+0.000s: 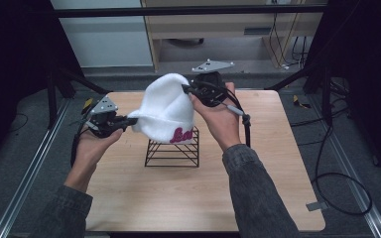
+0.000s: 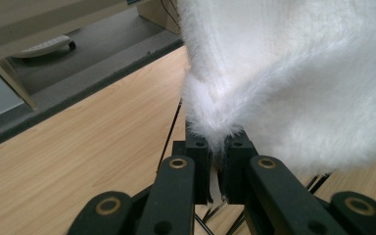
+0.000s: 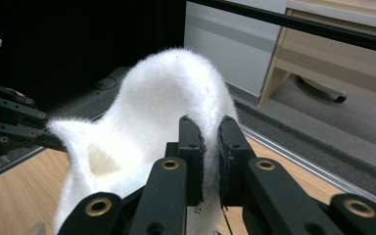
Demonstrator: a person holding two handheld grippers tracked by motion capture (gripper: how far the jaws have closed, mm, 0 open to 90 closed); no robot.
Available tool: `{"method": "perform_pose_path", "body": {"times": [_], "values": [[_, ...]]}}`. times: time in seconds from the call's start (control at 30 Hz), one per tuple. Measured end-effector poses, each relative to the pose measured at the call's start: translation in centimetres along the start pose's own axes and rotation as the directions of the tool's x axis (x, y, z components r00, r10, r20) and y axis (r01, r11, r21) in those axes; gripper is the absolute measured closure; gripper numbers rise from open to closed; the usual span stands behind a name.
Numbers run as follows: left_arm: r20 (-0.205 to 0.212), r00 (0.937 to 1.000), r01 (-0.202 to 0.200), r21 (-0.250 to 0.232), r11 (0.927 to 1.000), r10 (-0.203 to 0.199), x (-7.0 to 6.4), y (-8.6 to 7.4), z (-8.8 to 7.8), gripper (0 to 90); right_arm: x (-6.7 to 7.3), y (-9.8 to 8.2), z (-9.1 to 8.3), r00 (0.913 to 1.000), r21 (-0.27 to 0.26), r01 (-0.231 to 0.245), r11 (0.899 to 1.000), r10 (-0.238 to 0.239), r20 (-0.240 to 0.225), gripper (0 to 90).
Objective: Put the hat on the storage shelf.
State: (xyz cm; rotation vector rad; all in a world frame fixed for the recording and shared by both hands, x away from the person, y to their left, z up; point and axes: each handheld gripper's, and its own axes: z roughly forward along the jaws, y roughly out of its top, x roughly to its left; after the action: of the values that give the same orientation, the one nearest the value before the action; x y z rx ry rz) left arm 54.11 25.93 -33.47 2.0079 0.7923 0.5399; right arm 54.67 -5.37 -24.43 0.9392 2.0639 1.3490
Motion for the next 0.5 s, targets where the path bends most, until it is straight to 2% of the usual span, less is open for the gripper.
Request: {"method": "perform_pose_path", "body": {"times": [0.13, 0.33, 0.4, 0.5], "values": [[0.008, 0.9999, 0.011, -0.015, 0.9998, -0.011, 0.0, 0.1, 0.0, 84.5, -0.4, 0.0, 0.1, 1.0, 0.006, -0.001, 1.0, 0.001, 0.008, 83.1], [-0.007, 1.0, -0.001, -0.048, 0.9988, 0.001, -0.5, 1.3, -0.6, 84.5, -1.0, 1.6, -0.3, 0.9998, -0.015, -0.003, 1.0, 0.003, 0.022, 83.2], [-0.014, 0.9999, 0.001, -0.047, 0.9989, -0.001, -0.4, 1.5, -0.1, 84.5, -1.1, 2.1, -0.1, 0.9994, -0.019, 0.002, 1.0, -0.002, 0.033, 83.1], [-0.012, 0.9998, 0.017, -0.036, 0.9992, -0.017, -0.2, 1.1, 1.1, 84.5, -1.4, 1.9, 0.4, 0.999, -0.016, 0.008, 1.0, -0.007, 0.043, 83.2]]}}
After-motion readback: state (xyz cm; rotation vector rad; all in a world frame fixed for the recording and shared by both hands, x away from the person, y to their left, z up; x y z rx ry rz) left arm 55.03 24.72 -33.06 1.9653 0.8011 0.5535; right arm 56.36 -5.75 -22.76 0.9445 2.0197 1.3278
